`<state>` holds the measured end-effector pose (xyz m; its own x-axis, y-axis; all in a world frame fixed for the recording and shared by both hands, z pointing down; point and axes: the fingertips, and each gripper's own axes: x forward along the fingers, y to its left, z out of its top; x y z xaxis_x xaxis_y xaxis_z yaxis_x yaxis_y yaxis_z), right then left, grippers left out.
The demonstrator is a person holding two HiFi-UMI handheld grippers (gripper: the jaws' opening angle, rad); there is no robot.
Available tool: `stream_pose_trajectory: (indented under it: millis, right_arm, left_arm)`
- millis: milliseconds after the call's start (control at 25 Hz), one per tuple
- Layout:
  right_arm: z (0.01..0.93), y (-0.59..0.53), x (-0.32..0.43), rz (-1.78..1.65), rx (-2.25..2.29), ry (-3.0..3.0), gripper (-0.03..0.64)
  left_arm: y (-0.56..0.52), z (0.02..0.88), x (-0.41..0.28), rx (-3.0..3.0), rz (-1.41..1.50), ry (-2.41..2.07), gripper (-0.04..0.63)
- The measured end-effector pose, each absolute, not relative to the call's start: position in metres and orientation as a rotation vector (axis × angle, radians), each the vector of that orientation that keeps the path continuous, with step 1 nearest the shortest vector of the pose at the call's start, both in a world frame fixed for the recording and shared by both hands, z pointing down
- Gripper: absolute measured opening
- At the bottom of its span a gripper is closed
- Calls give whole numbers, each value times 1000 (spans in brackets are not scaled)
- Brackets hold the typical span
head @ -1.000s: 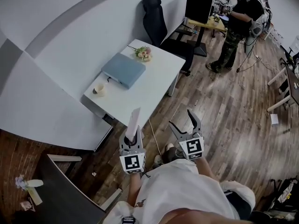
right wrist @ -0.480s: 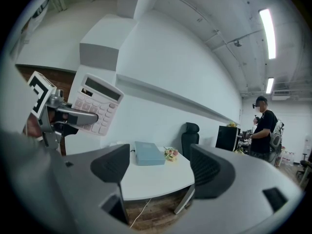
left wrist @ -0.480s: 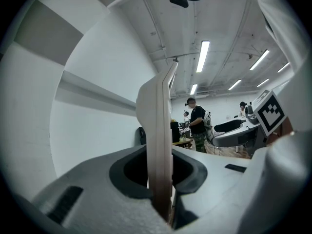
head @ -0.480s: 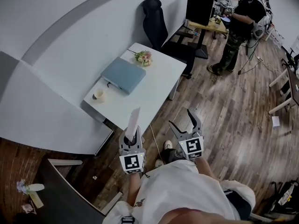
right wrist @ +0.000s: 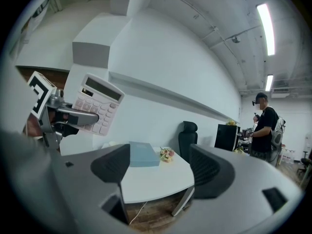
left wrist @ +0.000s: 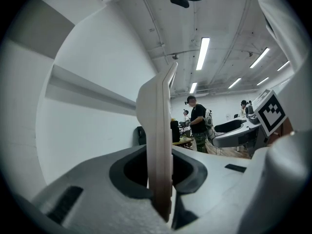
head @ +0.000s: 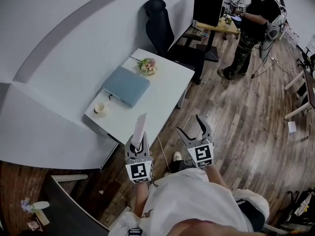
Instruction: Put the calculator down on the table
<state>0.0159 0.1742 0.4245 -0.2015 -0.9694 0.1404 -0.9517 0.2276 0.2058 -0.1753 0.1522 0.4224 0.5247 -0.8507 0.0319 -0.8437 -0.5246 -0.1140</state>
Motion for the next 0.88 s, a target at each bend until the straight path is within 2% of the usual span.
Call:
stream_pose_trajectory:
  millis: [880]
  right_arm:
    - [425,97,102,-82,1796,-2303,371]
  left_arm:
    - [76,418,-90,-2631,-162,1530,67]
